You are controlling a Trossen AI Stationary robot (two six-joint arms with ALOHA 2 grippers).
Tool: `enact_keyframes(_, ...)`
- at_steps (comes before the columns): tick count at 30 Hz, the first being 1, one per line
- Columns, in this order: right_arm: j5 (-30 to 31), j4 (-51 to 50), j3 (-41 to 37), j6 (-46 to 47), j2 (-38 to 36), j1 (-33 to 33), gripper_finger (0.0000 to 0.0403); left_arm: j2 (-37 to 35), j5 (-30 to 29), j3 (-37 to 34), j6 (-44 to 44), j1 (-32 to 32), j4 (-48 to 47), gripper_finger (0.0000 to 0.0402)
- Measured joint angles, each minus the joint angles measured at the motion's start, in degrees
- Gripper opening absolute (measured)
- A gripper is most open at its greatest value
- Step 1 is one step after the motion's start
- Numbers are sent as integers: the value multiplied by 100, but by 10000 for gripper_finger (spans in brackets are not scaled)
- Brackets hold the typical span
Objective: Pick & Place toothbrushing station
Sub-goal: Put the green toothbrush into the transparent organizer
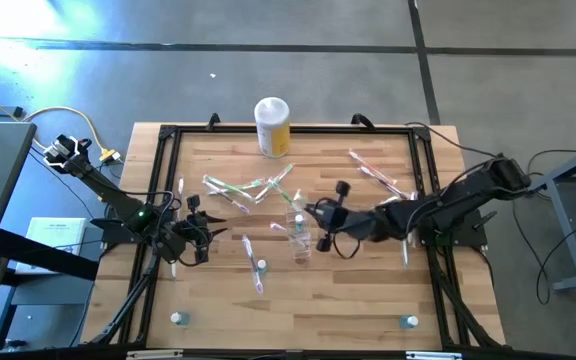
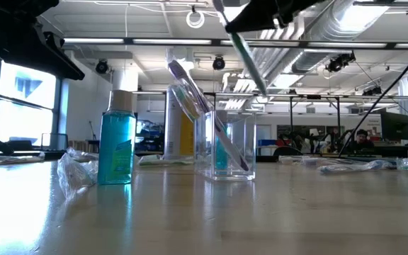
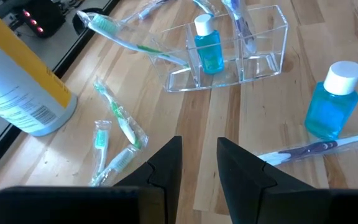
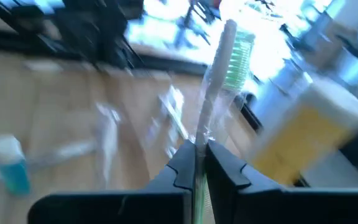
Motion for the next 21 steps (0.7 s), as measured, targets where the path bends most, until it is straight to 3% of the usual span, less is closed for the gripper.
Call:
enact_keyframes(9, -1626, 2413, -784, -1023, -3, -888, 10, 0, 0, 0, 7, 0, -2, 95)
enact_keyframes(15, -2650, 4091, -1553, -492, 15, -1595, 10, 0, 0, 0, 13, 1, -2, 95)
enact_keyframes(21, -3317, 5433, -1834, 210, 640, -2071, 11, 0, -8, 0, 13, 0, -2, 95)
